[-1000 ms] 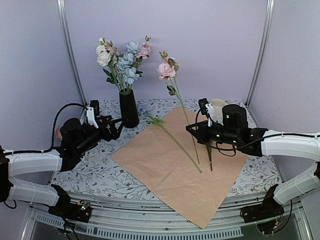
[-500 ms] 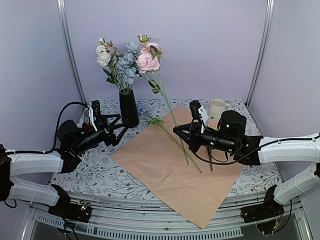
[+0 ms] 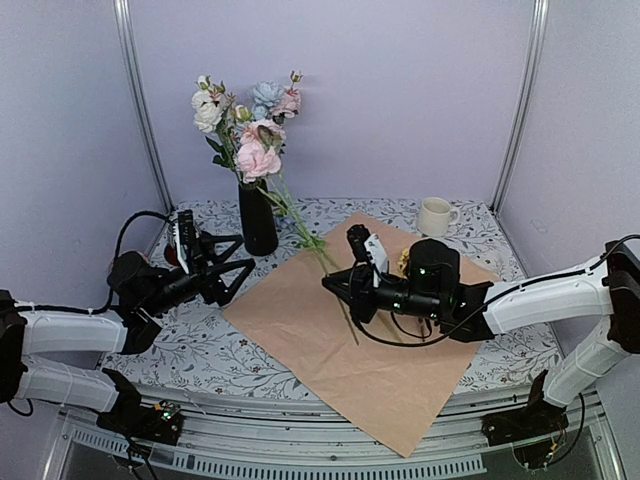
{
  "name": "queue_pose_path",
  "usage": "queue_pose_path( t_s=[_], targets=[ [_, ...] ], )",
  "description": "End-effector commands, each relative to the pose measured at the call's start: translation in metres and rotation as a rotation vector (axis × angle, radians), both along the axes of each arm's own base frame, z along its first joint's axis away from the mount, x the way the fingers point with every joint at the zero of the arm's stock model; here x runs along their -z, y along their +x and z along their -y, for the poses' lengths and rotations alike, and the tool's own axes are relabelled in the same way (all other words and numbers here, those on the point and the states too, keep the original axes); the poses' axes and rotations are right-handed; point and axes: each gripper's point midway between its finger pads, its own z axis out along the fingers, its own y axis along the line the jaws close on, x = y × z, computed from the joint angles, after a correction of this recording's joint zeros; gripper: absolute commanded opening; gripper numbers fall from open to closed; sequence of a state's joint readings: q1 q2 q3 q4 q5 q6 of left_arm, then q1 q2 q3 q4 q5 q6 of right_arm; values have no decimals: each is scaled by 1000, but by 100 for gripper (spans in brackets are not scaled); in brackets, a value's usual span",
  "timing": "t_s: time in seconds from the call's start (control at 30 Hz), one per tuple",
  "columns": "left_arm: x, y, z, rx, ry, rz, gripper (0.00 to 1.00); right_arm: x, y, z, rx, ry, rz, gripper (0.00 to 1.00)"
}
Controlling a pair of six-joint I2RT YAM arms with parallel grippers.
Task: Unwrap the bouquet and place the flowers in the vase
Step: Pass from the right arm to the left
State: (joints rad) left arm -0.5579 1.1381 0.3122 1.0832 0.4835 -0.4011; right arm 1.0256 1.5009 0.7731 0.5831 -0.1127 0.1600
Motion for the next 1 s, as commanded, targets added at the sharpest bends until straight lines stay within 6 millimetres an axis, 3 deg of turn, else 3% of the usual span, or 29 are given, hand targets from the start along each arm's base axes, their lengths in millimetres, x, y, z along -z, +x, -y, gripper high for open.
queue_pose_path(
  t_s=[0.0,0.3,0.5,0.87,0.97],
  targets=[
    [-15,-17,-1,59,-51,73,98,-27,-5,-24,-43,82,37,3],
    [-17,-30,4,151,-94,78,90,-27,-14,-72,-98,95,47,2],
    [-23,-35,2,167,-119,85,80,-15,-25,-97,-149,80,53,2],
    [-32,-38,-6,140,-153,102,49,3,-34,-107,-180,54,45,2],
    [-32,-38,-10,122,-152,110,37,8,-36,-109,-186,46,43,2]
  ],
)
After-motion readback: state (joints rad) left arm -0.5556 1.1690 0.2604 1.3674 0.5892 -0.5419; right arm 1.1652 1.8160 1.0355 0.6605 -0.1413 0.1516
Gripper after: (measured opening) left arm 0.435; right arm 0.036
